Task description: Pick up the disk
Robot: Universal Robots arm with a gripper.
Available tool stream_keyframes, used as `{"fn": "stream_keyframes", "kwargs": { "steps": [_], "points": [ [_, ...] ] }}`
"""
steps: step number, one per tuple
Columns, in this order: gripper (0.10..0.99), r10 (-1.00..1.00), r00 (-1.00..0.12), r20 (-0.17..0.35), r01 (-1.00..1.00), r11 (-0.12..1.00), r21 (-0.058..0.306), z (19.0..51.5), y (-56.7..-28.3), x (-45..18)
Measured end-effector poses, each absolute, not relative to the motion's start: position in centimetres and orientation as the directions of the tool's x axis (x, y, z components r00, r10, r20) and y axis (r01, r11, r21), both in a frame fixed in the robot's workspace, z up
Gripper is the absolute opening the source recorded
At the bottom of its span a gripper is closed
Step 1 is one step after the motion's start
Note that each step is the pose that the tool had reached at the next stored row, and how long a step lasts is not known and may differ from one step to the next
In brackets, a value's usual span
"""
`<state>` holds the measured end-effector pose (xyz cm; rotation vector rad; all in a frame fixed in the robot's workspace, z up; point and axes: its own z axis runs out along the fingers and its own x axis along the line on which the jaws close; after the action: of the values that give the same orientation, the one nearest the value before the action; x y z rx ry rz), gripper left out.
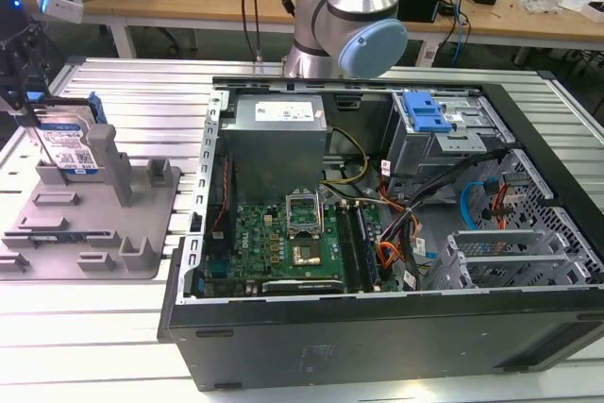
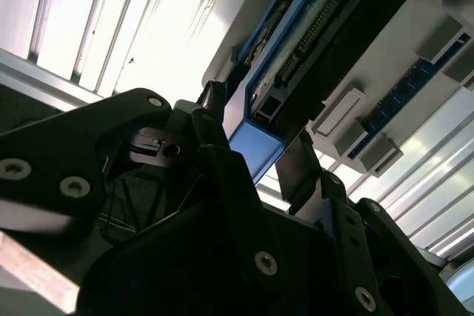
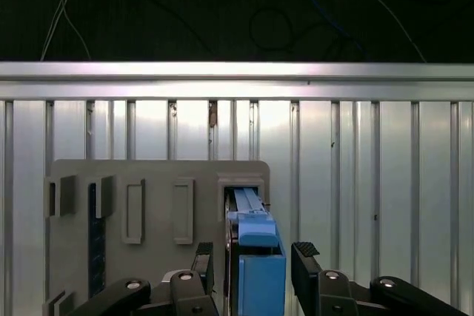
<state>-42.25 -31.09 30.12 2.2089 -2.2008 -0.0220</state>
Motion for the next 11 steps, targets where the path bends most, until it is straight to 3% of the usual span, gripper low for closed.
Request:
{"fn": "stream_keyframes", "kwargs": {
  "steps": [8, 9, 11],
  "points": [
    [0.525, -1.0, 0.004, 0.006, -1.0, -0.004, 0.027, 29.64, -31.2, -42.34],
    [0.455, -1.0, 0.004, 0.007, -1.0, -0.004, 0.027, 29.6, -31.21, -42.34],
    [0.455, -1.0, 0.004, 0.007, -1.0, -0.004, 0.027, 29.58, -31.21, -42.34]
  ]
}}
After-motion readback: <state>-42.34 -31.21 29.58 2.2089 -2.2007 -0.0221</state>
